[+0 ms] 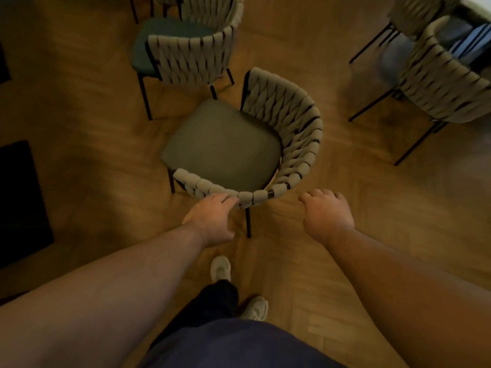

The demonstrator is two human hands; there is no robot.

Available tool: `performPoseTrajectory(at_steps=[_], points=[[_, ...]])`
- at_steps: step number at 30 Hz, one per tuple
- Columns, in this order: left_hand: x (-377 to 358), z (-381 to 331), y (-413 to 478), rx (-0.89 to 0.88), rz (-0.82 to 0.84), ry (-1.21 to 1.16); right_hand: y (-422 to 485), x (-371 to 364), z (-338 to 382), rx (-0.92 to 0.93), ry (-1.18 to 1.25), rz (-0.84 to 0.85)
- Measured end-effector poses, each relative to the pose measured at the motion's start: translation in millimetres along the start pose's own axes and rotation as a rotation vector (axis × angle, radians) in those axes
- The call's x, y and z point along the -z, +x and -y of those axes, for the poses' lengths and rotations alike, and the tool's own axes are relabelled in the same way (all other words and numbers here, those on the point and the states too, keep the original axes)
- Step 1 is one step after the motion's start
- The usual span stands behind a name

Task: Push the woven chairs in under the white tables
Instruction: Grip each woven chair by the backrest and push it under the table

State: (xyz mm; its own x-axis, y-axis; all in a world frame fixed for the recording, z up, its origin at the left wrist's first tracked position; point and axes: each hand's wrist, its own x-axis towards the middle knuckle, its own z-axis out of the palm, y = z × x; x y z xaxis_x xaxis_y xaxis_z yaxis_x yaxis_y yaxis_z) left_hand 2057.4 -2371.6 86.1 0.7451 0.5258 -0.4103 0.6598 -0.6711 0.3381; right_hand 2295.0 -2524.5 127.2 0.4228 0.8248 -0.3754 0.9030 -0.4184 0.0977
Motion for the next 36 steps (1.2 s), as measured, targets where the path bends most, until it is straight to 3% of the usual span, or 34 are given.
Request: performPoseTrajectory(at_steps=[9,16,25,30,36], points=[[6.5,-7.8,104.8,0.045,0.074,0.008,115.1,13.5,-19.2,0.116,-0.047,0.028],[-0.5,-28.6,163.4,0.086,0.194,-0.027,188.6,0.5,-61.0,0.244,-0.120,0.178],[-46.9,-108.4,233.5,0.317,0.402,-0.166,292.2,-12.9,-134.9,0.535,-0.360,0.255],[-58.8,-131.9,252.7,0.537,0.328,-0.196,330.4,-34.9,-144.7,0.670,-0.482,0.245],[-56.2,-115.2,234.5,0.576,0.344,-0.181,348.3,-43.5,-120.8,0.789,-0.527,0.320]])
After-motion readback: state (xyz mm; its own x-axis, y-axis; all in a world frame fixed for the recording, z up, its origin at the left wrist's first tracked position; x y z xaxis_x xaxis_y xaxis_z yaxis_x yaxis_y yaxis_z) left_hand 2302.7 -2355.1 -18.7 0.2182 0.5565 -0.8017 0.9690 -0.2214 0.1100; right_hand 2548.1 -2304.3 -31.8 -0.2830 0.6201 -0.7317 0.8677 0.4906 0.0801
